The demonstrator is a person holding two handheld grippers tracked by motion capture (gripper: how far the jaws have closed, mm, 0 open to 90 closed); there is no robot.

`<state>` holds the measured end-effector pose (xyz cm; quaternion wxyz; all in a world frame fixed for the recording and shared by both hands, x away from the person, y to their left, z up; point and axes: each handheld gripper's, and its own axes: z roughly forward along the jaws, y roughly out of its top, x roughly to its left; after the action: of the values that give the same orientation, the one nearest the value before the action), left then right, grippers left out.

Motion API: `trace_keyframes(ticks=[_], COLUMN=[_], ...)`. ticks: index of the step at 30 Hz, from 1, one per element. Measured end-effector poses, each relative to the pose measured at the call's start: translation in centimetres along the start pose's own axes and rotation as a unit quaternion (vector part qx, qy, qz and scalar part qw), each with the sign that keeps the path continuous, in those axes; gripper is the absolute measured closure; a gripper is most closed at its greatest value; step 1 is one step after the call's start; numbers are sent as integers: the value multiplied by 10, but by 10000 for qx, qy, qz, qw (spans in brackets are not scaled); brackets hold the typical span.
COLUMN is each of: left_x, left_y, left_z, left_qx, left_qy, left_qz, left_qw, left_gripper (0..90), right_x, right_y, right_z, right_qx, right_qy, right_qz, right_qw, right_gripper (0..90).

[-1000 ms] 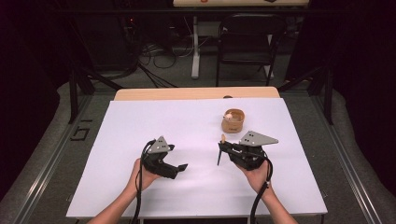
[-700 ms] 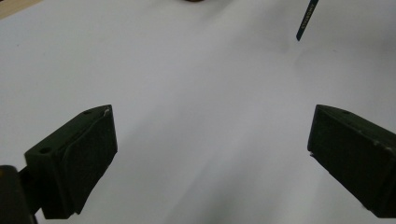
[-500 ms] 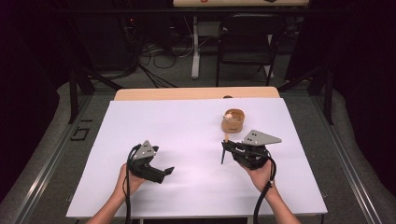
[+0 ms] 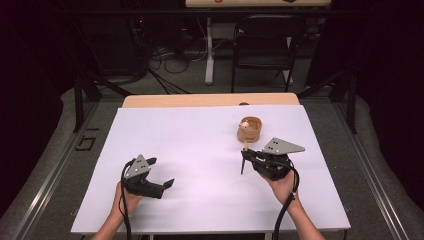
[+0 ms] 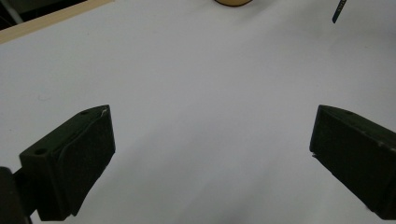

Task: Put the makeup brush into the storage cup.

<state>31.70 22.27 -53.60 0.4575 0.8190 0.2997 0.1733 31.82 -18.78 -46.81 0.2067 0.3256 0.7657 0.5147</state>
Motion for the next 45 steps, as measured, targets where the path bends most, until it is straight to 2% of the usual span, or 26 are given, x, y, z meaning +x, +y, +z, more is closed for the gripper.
trace_keyframes(ticks=[2, 5, 17, 22, 26, 30, 36, 41, 45], left_x=[1, 1, 0, 2, 0, 1, 0, -1, -1], left_y=[-4, -8, -12, -16, -15, -16, -16, -15, -15], left_z=[-2, -4, -2, -2, -4, -3, -3, -3, -5], left_qx=[-86, -136, -160, -188, -185, -203, -211, -219, -310], left_qy=[-57, -34, -101, -152, -70, -114, -135, -109, -141], left_qz=[-76, -23, -20, 3, 97, 24, 54, 38, 103], left_qw=[9999, 9999, 9998, 9997, 9998, 9997, 9997, 9997, 9994], left_gripper=[2, 2, 1, 1, 1, 2, 1, 1, 1], right_x=[0, 0, -11, -18, -23, -29, -36, -39, -41], right_y=[0, 1, 3, 3, 4, 5, 6, 12, 18], right_z=[1, 1, -9, -12, -15, -18, -21, -21, -20], right_qx=[-5, 47, 53, 52, 55, 68, 45, 32, 39], right_qy=[-3, -46, -331, -432, -497, -585, -722, -793, -858], right_qz=[7, -59, -103, -52, -35, 14, 89, 86, 81], right_qw=[10000, 10000, 9994, 9990, 9987, 9983, 9973, 9968, 9963], right_gripper=[846, 846, 846, 846, 846, 846, 847, 847, 847])
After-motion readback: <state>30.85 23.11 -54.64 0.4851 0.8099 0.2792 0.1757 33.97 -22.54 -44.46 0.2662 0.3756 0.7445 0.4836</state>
